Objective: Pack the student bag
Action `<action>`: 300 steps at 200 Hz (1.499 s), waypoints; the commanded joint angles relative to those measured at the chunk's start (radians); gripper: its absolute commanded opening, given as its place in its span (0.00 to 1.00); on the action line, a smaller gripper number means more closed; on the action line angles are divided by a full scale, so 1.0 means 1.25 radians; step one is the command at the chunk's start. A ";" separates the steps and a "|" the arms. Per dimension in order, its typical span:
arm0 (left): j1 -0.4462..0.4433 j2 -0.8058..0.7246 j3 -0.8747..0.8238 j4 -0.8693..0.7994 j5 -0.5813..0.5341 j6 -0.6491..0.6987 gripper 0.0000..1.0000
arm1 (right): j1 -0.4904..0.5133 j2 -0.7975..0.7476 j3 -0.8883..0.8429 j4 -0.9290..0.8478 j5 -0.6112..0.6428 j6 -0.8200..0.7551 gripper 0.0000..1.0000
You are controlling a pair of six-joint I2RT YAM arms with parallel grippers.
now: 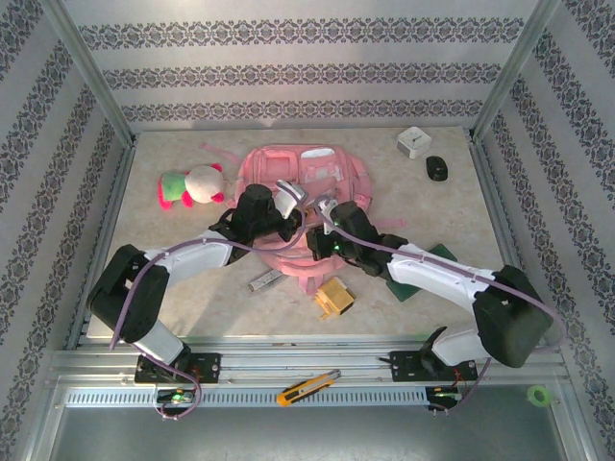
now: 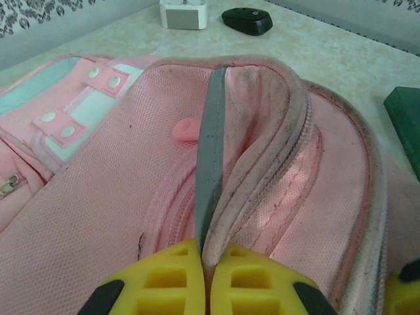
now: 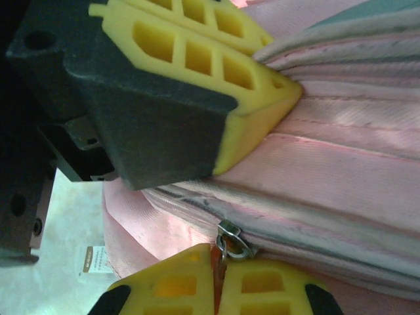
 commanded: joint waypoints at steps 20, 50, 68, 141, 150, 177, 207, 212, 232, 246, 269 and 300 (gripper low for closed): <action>-0.019 -0.011 0.018 0.191 0.012 -0.010 0.00 | 0.058 -0.043 -0.047 0.104 -0.043 0.071 0.37; -0.009 -0.040 -0.014 0.195 0.075 0.054 0.00 | 0.010 -0.155 -0.083 0.059 -0.025 0.175 0.55; 0.004 -0.049 -0.037 0.219 0.105 0.057 0.00 | -0.035 -0.216 -0.114 0.077 -0.055 0.250 0.61; 0.059 -0.046 -0.074 0.392 0.316 0.017 0.00 | -0.142 -0.229 -0.167 0.216 -0.054 0.489 0.73; 0.062 -0.047 -0.076 0.395 0.337 0.025 0.00 | -0.151 -0.219 -0.163 0.235 -0.055 0.507 0.73; 0.069 -0.051 -0.079 0.394 0.384 0.047 0.00 | -0.162 -0.183 -0.148 0.302 -0.064 0.543 0.75; 0.071 -0.055 -0.079 0.382 0.426 0.087 0.00 | -0.171 -0.133 -0.133 0.332 -0.050 0.594 0.72; 0.072 -0.056 -0.075 0.375 0.425 0.095 0.00 | -0.171 -0.127 -0.133 0.337 -0.043 0.607 0.66; 0.073 -0.060 -0.045 0.283 0.338 0.127 0.00 | -0.165 -0.117 -0.144 0.373 0.002 0.641 0.33; 0.075 -0.062 -0.018 0.213 0.276 0.161 0.00 | -0.143 -0.123 -0.161 0.410 0.070 0.642 0.13; 0.088 -0.035 0.026 0.164 0.172 0.174 0.00 | -0.101 -0.129 -0.177 0.436 0.170 0.626 0.00; 0.111 0.018 0.083 0.174 0.149 0.128 0.06 | -0.065 -0.097 -0.167 0.492 0.230 0.592 0.00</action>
